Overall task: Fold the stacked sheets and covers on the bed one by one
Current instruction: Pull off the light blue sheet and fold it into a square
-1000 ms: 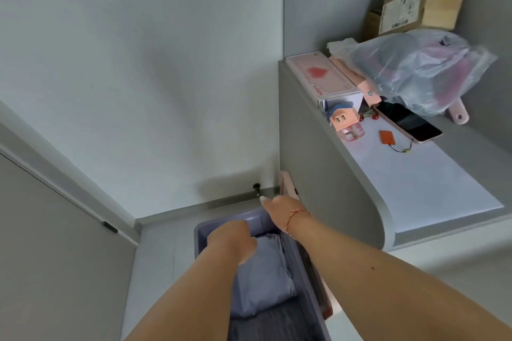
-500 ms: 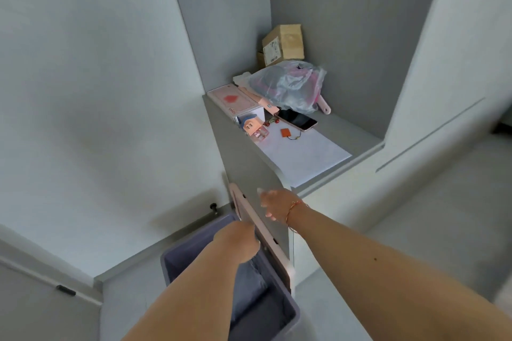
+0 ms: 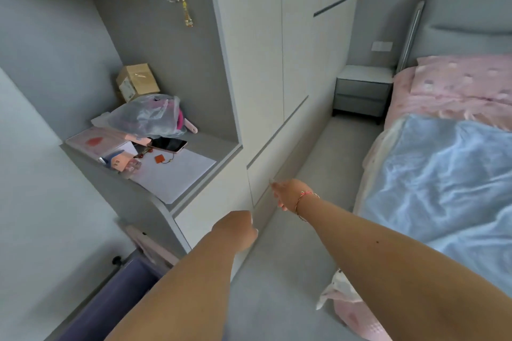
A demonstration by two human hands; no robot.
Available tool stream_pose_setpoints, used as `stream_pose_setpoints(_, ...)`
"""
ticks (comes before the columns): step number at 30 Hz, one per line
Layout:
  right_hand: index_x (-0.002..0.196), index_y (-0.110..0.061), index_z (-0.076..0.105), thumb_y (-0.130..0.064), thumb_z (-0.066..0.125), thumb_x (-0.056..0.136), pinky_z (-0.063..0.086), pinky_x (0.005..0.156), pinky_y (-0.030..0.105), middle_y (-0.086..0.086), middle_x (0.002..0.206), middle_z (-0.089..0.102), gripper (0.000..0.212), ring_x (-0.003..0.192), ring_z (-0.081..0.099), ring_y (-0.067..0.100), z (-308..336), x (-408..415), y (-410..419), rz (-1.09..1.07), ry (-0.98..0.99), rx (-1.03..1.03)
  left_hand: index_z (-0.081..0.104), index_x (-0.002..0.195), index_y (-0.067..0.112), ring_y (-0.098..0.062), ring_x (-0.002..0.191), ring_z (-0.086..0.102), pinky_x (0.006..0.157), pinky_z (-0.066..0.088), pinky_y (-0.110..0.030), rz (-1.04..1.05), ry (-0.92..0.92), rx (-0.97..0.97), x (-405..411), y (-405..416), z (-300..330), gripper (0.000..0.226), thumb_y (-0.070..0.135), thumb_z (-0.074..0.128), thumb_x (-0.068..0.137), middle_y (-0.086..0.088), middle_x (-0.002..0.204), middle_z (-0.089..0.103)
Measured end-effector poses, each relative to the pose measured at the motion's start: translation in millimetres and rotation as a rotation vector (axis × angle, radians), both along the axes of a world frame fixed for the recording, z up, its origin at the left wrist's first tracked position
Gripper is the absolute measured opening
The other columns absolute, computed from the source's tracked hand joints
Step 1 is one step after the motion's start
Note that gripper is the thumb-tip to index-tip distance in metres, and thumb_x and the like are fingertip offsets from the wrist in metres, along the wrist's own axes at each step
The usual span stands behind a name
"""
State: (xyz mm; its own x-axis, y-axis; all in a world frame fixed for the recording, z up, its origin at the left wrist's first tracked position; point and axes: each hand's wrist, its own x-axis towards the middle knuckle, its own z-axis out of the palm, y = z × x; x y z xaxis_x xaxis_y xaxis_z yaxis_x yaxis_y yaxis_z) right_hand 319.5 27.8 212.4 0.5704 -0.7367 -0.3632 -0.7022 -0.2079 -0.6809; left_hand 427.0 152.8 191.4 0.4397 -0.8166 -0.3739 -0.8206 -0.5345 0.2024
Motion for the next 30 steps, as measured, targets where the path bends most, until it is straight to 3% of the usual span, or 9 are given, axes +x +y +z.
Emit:
stream_pose_setpoints(2,0.118,-0.004,0.058,-0.039,0.025,0.102,0.046,0.096,0.038,0.021,0.114,0.063,0.051,0.107,0.059,0.034,-2,-30,-13,-0.052,-0.006,0.031,0.054,0.113,0.004,-0.029,0.111,0.057,0.085,0.046,-0.033,-0.020,0.007,0.008,-23,-20,1,0.030,0.025,0.045,0.094,-0.012,0.118,0.058)
stream_pose_setpoints(6,0.089,-0.008,0.061,-0.044,0.033,0.099,0.048,0.095,0.042,0.019,0.108,0.067,0.046,0.097,0.062,0.031,-17,-101,-51,-0.173,-0.024,0.034,0.057,0.101,0.003,-0.031,0.109,0.057,0.083,0.045,-0.031,-0.084,0.037,0.036,-81,-65,-6,0.024,0.022,0.046,0.092,-0.015,0.115,0.060)
stream_pose_setpoints(9,0.095,-0.012,0.058,-0.042,0.038,0.097,0.049,0.095,0.044,0.017,0.105,0.065,0.037,0.089,0.057,0.025,-34,-155,-88,-0.242,-0.002,0.058,0.060,0.105,0.007,-0.029,0.107,0.057,0.087,0.045,-0.031,-0.131,0.068,0.040,-129,-99,-15,0.023,0.024,0.048,0.094,-0.010,0.114,0.061)
stream_pose_setpoints(11,0.098,-0.013,0.056,-0.040,0.035,0.098,0.048,0.096,0.043,0.016,0.102,0.061,0.034,0.088,0.054,0.023,-43,-193,-109,-0.243,0.036,0.067,0.053,0.080,0.013,-0.023,0.081,0.052,0.071,0.039,-0.029,-0.120,0.124,0.034,-161,-121,-24,0.016,0.023,0.049,0.092,-0.006,0.086,0.054)
stream_pose_setpoints(13,0.110,-0.009,0.060,-0.042,0.031,0.099,0.048,0.094,0.040,0.018,0.107,0.063,0.045,0.090,0.057,0.025,-55,-228,-129,-0.218,0.088,0.068,0.036,0.059,0.016,-0.021,0.061,0.042,0.058,0.030,-0.029,-0.063,0.208,0.028,-189,-143,-41,0.032,0.023,0.050,0.087,-0.004,0.062,0.041)
stream_pose_setpoints(20,0.105,0.000,0.063,-0.050,0.029,0.097,0.049,0.094,0.041,0.014,0.100,0.067,0.061,0.093,0.062,0.030,-117,-323,-191,-0.229,0.164,0.164,0.048,0.073,0.014,-0.024,0.059,0.058,0.056,0.044,-0.025,0.432,0.603,-0.030,-268,-198,-97,0.022,0.019,0.053,0.093,-0.012,0.077,0.059)
stream_pose_setpoints(24,0.098,-0.008,0.060,-0.052,0.028,0.097,0.049,0.091,0.036,0.011,0.096,0.063,0.055,0.088,0.057,0.025,-158,-357,-204,-0.187,0.290,0.174,0.043,0.071,0.012,-0.016,0.039,0.041,0.049,0.034,-0.021,0.716,0.798,-0.017,-292,-208,-135,0.023,0.010,0.052,0.092,-0.004,0.051,0.041)
stream_pose_setpoints(28,0.110,-0.007,0.056,-0.047,0.026,0.100,0.040,0.085,0.030,0.011,0.106,0.058,0.051,0.100,0.054,0.026,-200,-371,-203,-0.017,0.436,0.159,0.047,0.071,0.008,-0.018,0.044,0.046,0.051,0.043,-0.025,0.971,0.862,-0.074,-307,-212,-169,0.021,0.005,0.052,0.091,-0.009,0.061,0.045)
stream_pose_setpoints(30,0.109,-0.008,0.055,-0.047,0.031,0.099,0.038,0.080,0.028,0.007,0.095,0.055,0.047,0.092,0.051,0.024,-217,-373,-195,0.050,0.491,0.176,0.048,0.073,0.007,-0.020,0.055,0.050,0.061,0.049,-0.032,1.095,0.901,-0.117,-312,-213,-184,0.020,0.004,0.051,0.092,-0.011,0.071,0.051)
